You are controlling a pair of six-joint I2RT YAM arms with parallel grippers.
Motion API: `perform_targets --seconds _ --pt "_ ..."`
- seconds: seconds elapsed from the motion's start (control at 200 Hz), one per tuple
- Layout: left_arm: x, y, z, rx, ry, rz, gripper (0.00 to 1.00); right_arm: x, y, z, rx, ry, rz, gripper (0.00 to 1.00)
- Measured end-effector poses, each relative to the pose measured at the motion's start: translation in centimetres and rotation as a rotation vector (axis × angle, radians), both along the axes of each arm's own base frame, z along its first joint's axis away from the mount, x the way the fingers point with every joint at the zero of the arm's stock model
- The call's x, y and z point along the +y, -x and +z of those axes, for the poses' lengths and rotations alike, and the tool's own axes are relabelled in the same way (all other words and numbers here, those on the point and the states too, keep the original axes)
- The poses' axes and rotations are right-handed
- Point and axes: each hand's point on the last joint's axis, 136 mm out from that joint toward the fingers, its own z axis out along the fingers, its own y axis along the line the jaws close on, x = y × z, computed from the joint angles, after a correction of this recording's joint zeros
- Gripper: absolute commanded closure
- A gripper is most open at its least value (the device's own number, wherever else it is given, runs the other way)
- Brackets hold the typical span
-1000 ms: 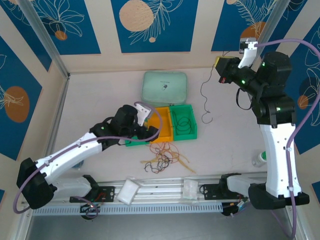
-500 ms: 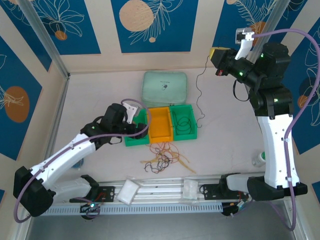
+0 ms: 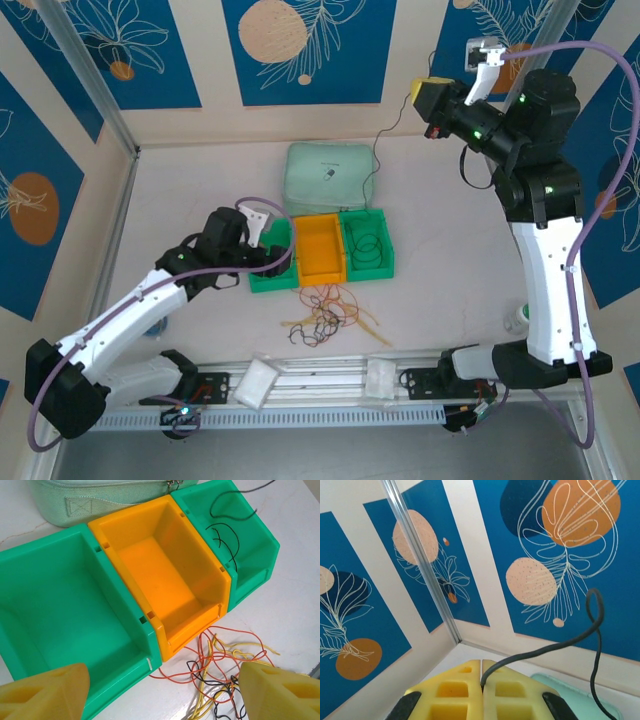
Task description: Untangle the cables
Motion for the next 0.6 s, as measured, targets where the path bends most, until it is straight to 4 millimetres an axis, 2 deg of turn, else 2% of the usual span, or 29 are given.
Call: perform_targets --seconds 0.115,0.34,0.42,0.6 --pt "0.2 0.1 0.0 -0.003 0.003 0.004 0.22 0.4 -0.1 -0.4 0.001 0.000 0.010 1.00" --pt "0.5 0.2 -0.1 0.003 -0.002 0.009 0.22 0.9 -2.7 -5.9 0.129 0.013 0.009 1.00" --pt "0.7 0.3 0.0 0.000 -0.001 0.012 0.22 1.1 -3.4 -7.3 0.163 0.017 0.008 1.00" --pt "1.1 0.3 0.0 0.000 -0.003 0.022 0.22 1.1 -4.1 -8.6 0.187 0.022 0.006 1.00"
